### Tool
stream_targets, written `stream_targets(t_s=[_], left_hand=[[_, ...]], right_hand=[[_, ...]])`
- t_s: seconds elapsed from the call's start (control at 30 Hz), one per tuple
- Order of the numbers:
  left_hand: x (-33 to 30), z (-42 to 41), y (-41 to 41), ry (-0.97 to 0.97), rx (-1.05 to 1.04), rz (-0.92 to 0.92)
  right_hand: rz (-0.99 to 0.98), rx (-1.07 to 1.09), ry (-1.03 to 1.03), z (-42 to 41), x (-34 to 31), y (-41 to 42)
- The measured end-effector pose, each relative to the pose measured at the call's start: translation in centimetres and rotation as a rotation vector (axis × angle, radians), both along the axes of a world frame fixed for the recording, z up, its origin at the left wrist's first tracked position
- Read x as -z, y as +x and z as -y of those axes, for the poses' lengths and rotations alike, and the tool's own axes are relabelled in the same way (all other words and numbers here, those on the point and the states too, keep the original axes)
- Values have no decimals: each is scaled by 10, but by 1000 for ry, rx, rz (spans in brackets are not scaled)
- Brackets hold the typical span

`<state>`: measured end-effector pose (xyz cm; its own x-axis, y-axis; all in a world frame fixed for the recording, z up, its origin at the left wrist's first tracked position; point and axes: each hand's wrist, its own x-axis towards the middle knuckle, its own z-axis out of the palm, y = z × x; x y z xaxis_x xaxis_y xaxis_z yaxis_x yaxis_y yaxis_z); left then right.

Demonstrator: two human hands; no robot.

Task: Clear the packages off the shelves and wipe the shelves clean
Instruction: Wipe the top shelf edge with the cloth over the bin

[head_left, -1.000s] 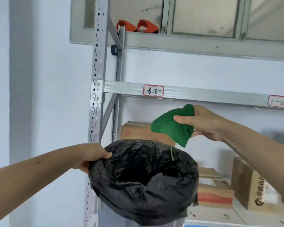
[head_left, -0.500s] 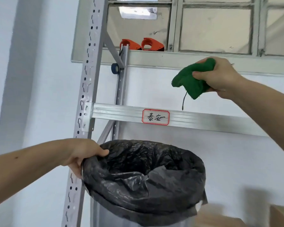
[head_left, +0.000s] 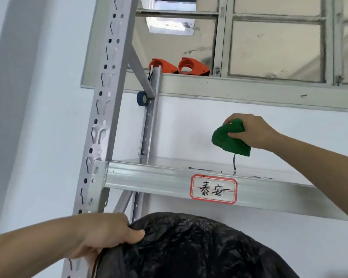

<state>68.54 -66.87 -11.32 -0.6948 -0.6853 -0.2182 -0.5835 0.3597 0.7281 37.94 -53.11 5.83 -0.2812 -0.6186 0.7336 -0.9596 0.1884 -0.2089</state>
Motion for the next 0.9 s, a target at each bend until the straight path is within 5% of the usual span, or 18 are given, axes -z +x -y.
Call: stream_targets(t_s=[0.07,0.2,0.3,0.47,0.9], left_hand=[[1,3,-4,28,11,4],[-3,3,-13,17,3,9],[-10,-4,-20,-40,-48,22],[-11,-3,-18,-72,-60,39],[-30,-26,-9,-124,-31,52]], right_hand=[[-46,65,202,12,7,-5],[297,72,656,16,10,2],[400,72,691,21,5,7],[242,138,741,43,24,8],[391,-455,674,8,35,52]])
